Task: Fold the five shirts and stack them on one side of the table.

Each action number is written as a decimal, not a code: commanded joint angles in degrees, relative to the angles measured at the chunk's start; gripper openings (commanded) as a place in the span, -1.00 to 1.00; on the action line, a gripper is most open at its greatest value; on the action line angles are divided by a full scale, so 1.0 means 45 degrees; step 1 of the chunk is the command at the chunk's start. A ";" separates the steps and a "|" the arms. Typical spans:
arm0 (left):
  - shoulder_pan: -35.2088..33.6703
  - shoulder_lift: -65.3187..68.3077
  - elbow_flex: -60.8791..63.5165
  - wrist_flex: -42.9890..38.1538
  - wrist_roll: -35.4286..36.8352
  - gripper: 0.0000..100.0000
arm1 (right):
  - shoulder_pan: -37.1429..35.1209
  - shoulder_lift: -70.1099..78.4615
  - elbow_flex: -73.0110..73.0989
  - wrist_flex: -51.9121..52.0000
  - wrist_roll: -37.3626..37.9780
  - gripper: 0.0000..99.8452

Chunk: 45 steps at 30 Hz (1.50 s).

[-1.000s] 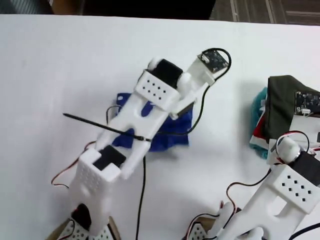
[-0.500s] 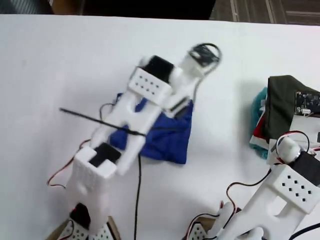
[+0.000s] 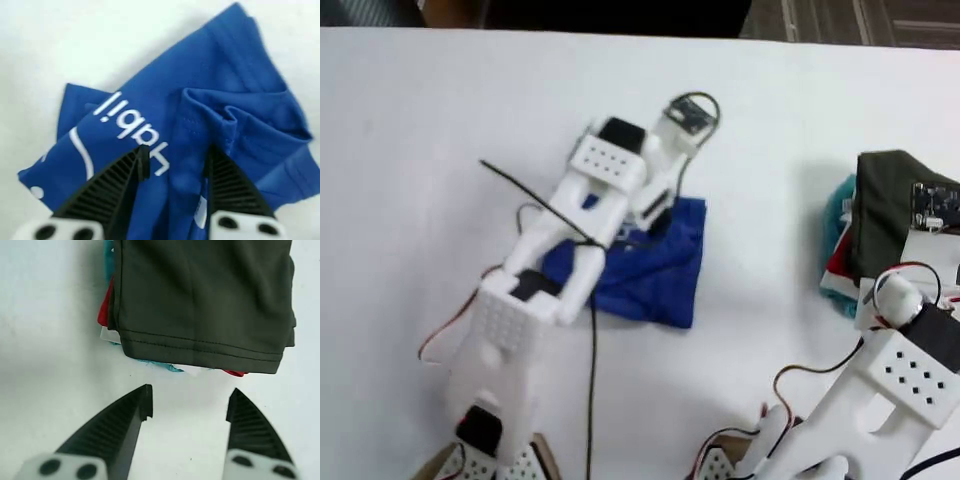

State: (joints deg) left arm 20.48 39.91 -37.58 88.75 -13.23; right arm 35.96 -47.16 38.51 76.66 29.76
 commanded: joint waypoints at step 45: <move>0.3575 -0.2872 0.0908 0.2989 0.0039 -0.59 | 0.1338 -0.0264 -0.0117 -0.1162 -0.0039 -0.50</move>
State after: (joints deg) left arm 34.02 33.05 -35.38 101.05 -13.23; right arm 39.12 -47.16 38.51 73.23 29.76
